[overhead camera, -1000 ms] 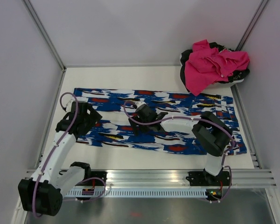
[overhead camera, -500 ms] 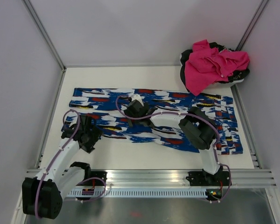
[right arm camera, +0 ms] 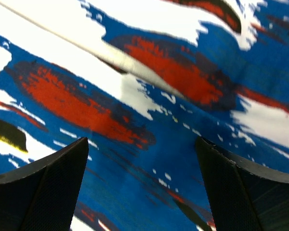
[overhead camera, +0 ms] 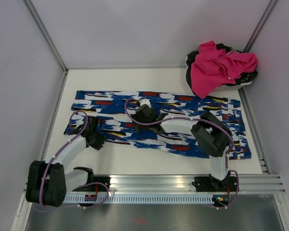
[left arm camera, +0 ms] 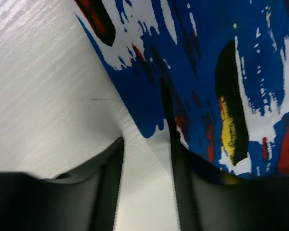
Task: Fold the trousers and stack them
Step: Flatten the trousers out
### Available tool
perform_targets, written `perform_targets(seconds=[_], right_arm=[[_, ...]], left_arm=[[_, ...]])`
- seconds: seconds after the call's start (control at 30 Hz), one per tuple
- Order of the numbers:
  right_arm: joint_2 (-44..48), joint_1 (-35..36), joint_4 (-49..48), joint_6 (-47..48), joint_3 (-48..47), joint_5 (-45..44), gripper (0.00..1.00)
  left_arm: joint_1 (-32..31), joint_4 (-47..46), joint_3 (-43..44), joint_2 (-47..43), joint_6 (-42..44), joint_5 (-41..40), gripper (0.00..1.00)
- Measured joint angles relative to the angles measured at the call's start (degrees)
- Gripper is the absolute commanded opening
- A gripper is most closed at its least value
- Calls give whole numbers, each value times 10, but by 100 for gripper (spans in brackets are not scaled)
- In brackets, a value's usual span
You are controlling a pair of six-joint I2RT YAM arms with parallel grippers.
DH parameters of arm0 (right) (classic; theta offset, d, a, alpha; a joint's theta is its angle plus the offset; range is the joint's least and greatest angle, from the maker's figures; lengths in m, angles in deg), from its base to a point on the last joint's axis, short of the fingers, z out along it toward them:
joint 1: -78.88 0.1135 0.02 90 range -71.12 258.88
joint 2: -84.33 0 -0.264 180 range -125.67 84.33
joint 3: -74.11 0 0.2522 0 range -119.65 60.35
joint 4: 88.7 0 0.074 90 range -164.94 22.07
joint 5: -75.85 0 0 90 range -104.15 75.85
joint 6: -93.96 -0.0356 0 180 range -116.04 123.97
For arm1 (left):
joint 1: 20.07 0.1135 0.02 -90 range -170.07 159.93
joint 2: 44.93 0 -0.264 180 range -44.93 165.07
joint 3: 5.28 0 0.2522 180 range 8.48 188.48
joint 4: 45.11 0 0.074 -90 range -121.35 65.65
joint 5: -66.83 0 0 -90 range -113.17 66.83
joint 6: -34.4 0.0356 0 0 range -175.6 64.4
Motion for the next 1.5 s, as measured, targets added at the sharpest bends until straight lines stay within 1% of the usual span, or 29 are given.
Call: perform_targets(seconds=[0.03,0.07,0.33,0.37,0.4,0.43,0.67,0.77,1.03,1.17,1.33,1.5], right_arm=[[4,0,5,-2,2,3,98],[11,0,14,-5,5,7,98],[71,0,58,-5,8,16,98],[77,0,60,-5,8,15,98],[83,0,61,-5,8,15,98],[88,0,61,-5,10,14,98],[120,0,77,-5,33,-5,98],[129,-1,79,-5,43,-13,98],[147,-3,77,-18,81,-14,98],[147,-3,76,-28,95,-14,98],[151,-3,79,-40,107,-15,98],[188,-3,93,-57,133,-17,98]], left_arm=[[0,-9,-3,1,-2,1,31],[0,-19,-7,2,-4,-1,28],[0,-34,-11,5,-6,-15,26],[0,-34,-11,5,-6,-15,21],[0,-37,-12,5,-6,-15,6],[0,-39,-14,5,-7,-16,2],[0,-44,-16,4,-5,-16,2],[0,-31,-19,-12,-6,-18,2],[0,89,-8,-116,-7,-32,2],[0,143,9,-132,-7,-36,2],[0,184,9,-152,-7,-44,2],[0,214,15,-178,-8,-58,2]])
